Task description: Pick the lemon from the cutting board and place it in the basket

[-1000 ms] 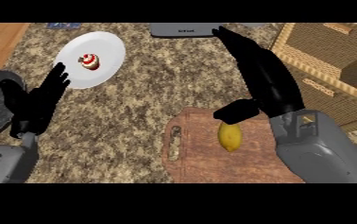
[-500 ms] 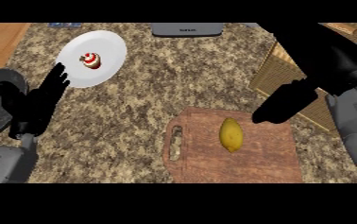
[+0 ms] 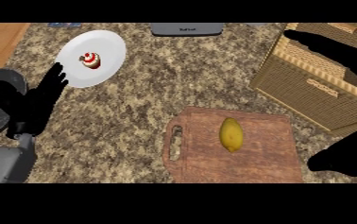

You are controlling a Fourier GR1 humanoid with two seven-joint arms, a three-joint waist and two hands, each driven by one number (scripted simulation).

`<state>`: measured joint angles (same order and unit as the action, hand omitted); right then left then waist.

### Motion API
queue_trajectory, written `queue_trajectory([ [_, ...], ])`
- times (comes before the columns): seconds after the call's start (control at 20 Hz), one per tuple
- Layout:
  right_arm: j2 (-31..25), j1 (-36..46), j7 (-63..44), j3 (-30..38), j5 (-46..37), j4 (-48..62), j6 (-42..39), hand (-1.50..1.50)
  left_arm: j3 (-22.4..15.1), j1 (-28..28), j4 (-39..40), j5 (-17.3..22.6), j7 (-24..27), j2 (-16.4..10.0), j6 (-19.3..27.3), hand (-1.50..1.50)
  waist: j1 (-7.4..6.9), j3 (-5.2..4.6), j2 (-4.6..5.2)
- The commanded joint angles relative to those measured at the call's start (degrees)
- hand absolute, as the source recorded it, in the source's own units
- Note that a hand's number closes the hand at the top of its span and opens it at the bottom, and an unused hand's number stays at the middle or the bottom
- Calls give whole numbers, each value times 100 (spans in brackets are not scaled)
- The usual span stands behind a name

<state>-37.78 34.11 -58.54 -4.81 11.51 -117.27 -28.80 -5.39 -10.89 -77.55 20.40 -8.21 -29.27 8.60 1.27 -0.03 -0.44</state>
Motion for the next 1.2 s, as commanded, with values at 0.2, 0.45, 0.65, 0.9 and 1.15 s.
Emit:
queue_trajectory([
  [0.2,380,-2213,1030,391,-1096,-1013,28,-150,27,44,-77,-249,-41,235,-13,0,-81,10,43],
  [0.45,895,-2697,1496,140,-2050,-1130,247,-150,412,235,-390,-128,-121,51,-410,0,-134,6,37],
  [0.65,1540,-3064,2545,-812,-3646,-549,991,-150,216,-189,-141,-358,-364,298,-265,0,-136,9,50],
  [0.9,2222,-2963,3231,-1027,-4069,330,1811,-150,293,-161,-112,-510,-302,396,-289,0,-157,6,52],
  [1.15,2339,-2483,3710,-842,-4206,1626,1774,-150,444,35,-241,-618,-285,450,-471,0,-168,5,47],
])
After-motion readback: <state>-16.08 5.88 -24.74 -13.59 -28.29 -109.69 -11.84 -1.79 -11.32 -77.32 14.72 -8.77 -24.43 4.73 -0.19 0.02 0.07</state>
